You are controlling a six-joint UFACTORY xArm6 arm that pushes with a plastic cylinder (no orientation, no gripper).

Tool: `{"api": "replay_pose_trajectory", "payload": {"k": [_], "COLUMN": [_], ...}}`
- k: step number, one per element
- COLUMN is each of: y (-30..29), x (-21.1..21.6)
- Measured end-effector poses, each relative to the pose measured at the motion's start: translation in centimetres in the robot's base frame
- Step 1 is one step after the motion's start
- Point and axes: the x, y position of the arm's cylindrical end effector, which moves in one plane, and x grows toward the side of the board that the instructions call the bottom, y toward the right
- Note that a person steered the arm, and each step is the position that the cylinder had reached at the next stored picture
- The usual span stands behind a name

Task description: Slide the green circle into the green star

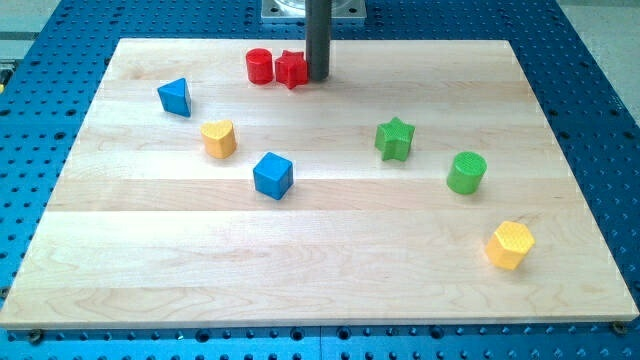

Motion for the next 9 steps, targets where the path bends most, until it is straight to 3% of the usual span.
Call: {"api": "replay_pose_trajectory", "payload": {"k": [1,2,3,4,5,7,8,9], "y": [0.2,3.7,11.1,10.9,16.5,18.2,23.8,28.2], "x": [1.1,4.1,4.5,6.0,8.6,7.5,8.6,13.6]}}
